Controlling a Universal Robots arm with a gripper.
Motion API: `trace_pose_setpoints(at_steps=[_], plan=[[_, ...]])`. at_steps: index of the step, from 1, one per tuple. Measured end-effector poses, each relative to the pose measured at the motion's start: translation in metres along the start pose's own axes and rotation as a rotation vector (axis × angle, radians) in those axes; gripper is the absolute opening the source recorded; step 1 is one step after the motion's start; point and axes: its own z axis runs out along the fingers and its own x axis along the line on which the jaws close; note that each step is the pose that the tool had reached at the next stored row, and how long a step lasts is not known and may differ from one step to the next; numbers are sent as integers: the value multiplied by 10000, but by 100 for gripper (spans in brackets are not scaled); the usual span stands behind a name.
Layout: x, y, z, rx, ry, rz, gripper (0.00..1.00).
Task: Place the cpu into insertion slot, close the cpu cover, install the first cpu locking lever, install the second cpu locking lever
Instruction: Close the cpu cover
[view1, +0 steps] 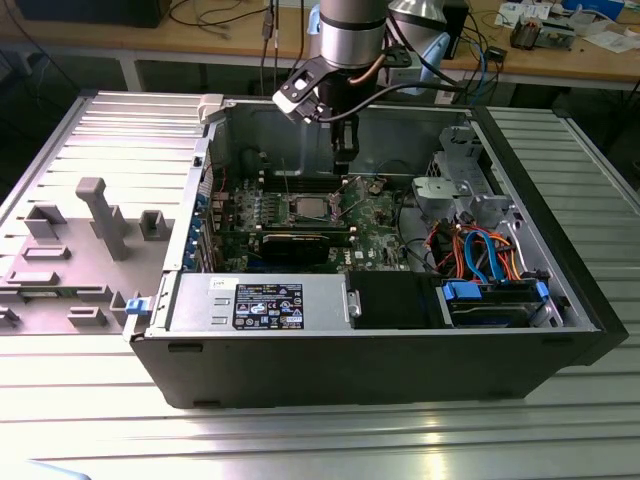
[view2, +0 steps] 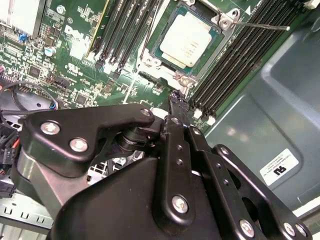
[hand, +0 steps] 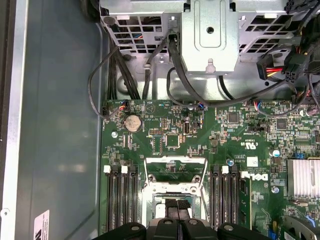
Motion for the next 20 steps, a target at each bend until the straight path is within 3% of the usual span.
trace_pose_setpoints(at_steps=[20], plan=[[0, 33, 2, -1, 1, 0, 11]])
